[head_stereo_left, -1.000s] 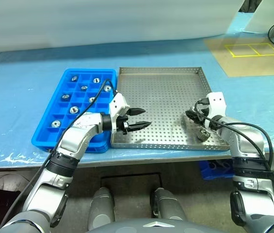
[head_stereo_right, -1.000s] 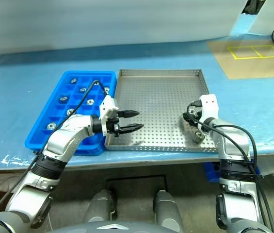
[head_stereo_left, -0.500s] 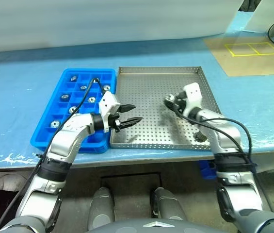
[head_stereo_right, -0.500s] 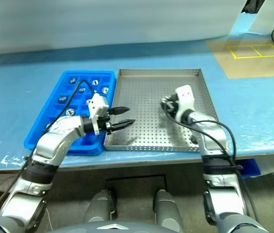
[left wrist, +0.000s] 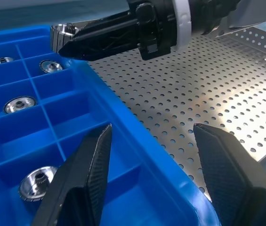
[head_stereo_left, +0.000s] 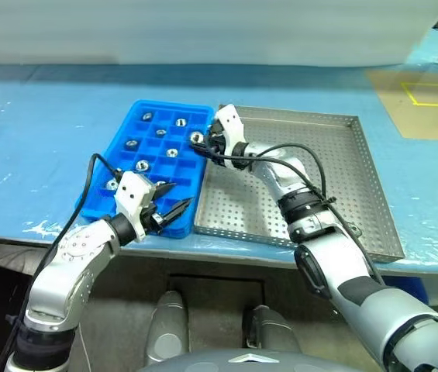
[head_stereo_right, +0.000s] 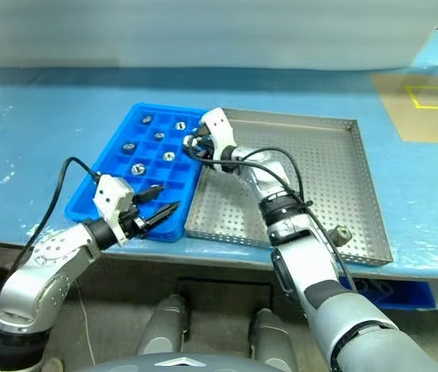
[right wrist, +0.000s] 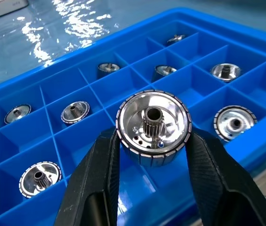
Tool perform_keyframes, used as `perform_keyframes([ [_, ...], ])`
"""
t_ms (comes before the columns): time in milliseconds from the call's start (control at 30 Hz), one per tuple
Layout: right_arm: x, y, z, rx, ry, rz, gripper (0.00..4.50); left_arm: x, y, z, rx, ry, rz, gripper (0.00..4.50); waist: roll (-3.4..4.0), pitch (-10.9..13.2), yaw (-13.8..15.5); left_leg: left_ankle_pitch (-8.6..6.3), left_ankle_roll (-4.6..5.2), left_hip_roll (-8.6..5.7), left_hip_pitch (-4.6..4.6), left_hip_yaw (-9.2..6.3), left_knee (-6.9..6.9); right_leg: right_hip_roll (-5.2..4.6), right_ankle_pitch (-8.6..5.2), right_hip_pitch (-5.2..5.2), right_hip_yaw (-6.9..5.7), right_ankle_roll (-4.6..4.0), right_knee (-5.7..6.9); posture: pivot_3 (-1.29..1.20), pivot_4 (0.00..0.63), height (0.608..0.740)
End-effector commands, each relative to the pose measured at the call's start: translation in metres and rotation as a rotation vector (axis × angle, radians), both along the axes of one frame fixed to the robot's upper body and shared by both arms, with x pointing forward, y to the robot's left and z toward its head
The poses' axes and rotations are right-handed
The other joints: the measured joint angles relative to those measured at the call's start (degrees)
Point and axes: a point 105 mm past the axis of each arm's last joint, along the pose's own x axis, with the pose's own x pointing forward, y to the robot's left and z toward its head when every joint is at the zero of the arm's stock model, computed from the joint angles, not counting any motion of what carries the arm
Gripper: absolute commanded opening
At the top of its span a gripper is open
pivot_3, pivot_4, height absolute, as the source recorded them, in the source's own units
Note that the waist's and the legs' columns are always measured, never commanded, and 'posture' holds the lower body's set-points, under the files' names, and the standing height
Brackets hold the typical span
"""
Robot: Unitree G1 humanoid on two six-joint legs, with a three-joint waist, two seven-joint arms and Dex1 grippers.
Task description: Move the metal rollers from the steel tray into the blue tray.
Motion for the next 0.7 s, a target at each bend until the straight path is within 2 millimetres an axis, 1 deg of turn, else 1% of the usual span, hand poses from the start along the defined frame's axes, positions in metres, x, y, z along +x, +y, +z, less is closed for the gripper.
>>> perform_keyframes([
  [33, 0.002, 0.011, 0.010, -0.046, -0.045, 0.043, 1.59, -0.004, 0.005, 0.013, 0.003, -0.054, 0.035, 2.90, 0.00, 0.00, 0.40, 0.00, -0.01, 0.00, -0.02, 0.00, 0.00, 0.01, 0.00, -0.04, 0.02, 0.00, 0.01, 0.41, 0.150, 0.740],
  [100, 0.001, 0.014, 0.007, -0.070, -0.031, 0.076, 1.59, -0.004, 0.007, 0.014, 0.001, -0.059, 0.045, 2.90, 0.00, 0.00, 1.05, 0.02, -0.04, 0.00, -0.10, -0.01, -0.01, 0.01, 0.00, -0.14, 0.01, 0.01, 0.04, 0.42, 0.150, 0.740],
  [267, -0.010, 0.018, -0.002, -0.134, -0.026, 0.180, 1.59, -0.004, 0.010, 0.012, 0.011, -0.055, 0.056, 2.90, -0.01, 0.00, 1.50, 0.09, -0.15, 0.01, -0.43, -0.02, -0.01, 0.04, 0.02, -0.54, 0.02, 0.03, 0.13, 0.42, 0.150, 0.740],
  [367, -0.014, 0.017, -0.008, -0.168, -0.027, 0.215, 1.59, -0.004, 0.010, 0.012, 0.012, -0.055, 0.055, 2.90, -0.01, -0.01, 1.61, 0.10, -0.16, 0.01, -0.49, -0.03, -0.01, 0.04, 0.02, -0.59, 0.00, 0.04, 0.13, 0.42, 0.150, 0.740],
  [467, -0.014, 0.012, -0.013, -0.224, -0.040, 0.221, 1.59, -0.002, 0.009, 0.013, 0.011, -0.057, 0.049, 2.90, -0.01, -0.01, 1.74, 0.11, -0.17, 0.01, -0.49, -0.04, -0.01, 0.04, 0.02, -0.59, 0.00, 0.04, 0.14, 0.41, 0.150, 0.740],
  [567, -0.014, 0.009, -0.015, -0.242, -0.035, 0.223, 1.59, -0.002, 0.008, 0.012, 0.010, -0.058, 0.043, 2.90, -0.01, -0.01, 1.96, 0.12, -0.20, 0.01, -0.48, -0.04, -0.01, 0.04, 0.02, -0.59, 0.00, 0.04, 0.16, 0.40, 0.150, 0.740],
  [633, -0.012, 0.003, -0.019, -0.297, -0.064, 0.212, 2.33, -0.001, 0.006, 0.012, 0.010, -0.056, 0.032, 2.90, -0.01, -0.01, 2.11, 0.13, -0.22, 0.01, -0.48, -0.04, -0.01, 0.03, 0.02, -0.59, 0.00, 0.04, 0.17, 0.39, 0.150, 0.740],
  [667, -0.012, 0.001, -0.021, -0.313, -0.075, 0.210, 2.63, 0.000, 0.006, 0.012, 0.010, -0.056, 0.027, 2.90, -0.01, -0.01, 2.30, 0.13, -0.22, 0.01, -0.47, -0.04, -0.01, 0.03, 0.02, -0.59, 0.01, 0.04, 0.18, 0.39, 0.150, 0.740],
  [700, -0.012, 0.000, -0.019, -0.304, -0.081, 0.207, 2.97, 0.001, 0.004, 0.012, 0.011, -0.057, 0.015, 2.90, -0.01, -0.01, 2.49, 0.14, -0.23, 0.01, -0.47, -0.04, 0.00, 0.03, 0.02, -0.59, 0.01, 0.04, 0.20, 0.38, 0.150, 0.740],
])
